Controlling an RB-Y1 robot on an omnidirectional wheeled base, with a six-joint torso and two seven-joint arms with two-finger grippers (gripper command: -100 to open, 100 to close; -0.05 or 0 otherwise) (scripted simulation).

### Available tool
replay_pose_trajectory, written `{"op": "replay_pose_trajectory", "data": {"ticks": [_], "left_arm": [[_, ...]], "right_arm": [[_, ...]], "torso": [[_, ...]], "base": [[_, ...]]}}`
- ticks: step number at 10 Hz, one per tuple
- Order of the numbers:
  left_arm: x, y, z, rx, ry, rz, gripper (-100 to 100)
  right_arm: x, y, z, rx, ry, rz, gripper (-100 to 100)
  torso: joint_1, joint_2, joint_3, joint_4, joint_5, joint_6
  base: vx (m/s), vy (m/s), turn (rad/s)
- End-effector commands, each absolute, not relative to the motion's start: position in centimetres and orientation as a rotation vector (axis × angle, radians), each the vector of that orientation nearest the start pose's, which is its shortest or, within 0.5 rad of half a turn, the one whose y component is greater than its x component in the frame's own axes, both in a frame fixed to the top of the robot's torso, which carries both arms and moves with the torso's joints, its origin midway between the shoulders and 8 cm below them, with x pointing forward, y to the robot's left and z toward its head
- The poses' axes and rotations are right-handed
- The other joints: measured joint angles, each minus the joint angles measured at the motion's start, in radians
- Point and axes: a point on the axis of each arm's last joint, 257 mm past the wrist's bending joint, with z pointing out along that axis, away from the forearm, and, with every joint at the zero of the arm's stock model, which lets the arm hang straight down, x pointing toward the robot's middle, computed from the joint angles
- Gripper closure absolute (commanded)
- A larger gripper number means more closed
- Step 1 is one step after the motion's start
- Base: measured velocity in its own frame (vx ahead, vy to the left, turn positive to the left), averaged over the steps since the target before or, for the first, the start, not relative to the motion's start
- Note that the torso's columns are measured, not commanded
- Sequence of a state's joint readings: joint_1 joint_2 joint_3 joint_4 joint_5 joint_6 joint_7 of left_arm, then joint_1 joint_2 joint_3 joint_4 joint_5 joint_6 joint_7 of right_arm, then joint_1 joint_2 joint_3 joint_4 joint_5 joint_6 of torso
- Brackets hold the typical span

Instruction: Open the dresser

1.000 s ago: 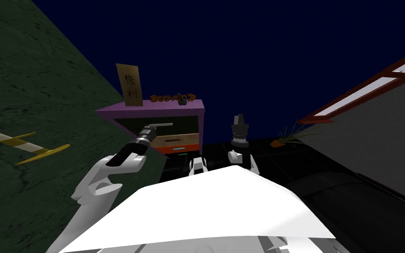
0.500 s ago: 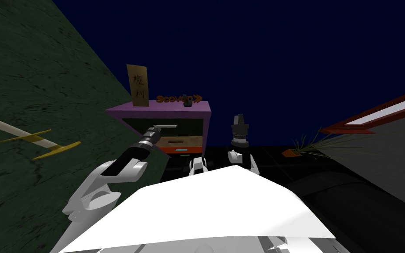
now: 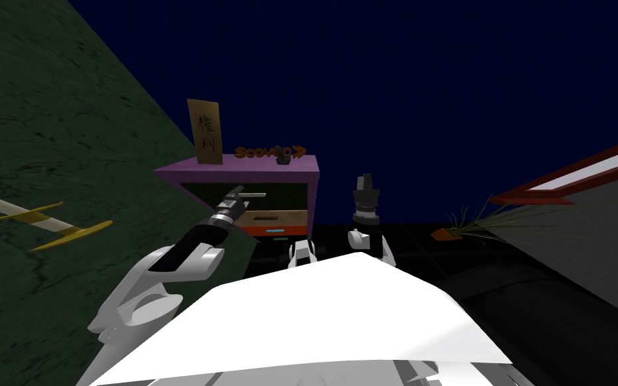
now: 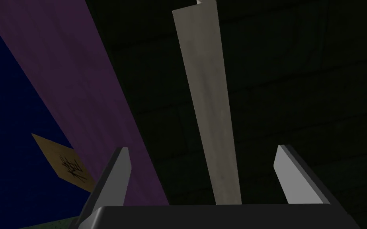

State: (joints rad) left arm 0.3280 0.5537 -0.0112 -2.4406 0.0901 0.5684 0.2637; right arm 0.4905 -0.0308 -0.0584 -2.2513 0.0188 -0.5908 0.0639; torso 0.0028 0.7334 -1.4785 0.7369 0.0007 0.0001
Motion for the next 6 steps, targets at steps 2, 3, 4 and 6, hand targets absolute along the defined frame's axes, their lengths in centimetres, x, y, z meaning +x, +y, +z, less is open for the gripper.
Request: {"op": "replay_pose_trajectory", "data": {"ticks": [2,3,4,6], "left_arm": [[42.72,26.48,-8.51,-1.05,1.429,-1.106,100],[42.61,26.39,-8.42,-1.048,1.43,-1.108,100],[42.4,26.22,-8.25,-1.043,1.432,-1.111,100],[42.33,26.27,-8.85,-1.059,1.444,-1.102,100]], "right_arm": [[33.2,-28.93,3.27,0.534,0.611,1.194,0],[33.2,-28.93,3.28,0.534,0.611,1.194,0],[33.21,-28.92,3.28,0.534,0.611,1.194,0],[33.21,-28.92,3.28,0.534,0.611,1.194,0]], "torso": [[-0.002,0.006,0.003,0.001,0.0,0.0],[-0.002,0.016,0.009,0.007,-0.003,-0.002],[-0.003,0.019,0.011,0.007,-0.002,-0.002],[-0.007,0.013,0.007,0.008,-0.005,0.0]], "base": [[-0.061,0.01,0.029],[-0.186,0.024,0.041],[-0.169,-0.009,0.045],[-0.136,0.019,0.035]]}}
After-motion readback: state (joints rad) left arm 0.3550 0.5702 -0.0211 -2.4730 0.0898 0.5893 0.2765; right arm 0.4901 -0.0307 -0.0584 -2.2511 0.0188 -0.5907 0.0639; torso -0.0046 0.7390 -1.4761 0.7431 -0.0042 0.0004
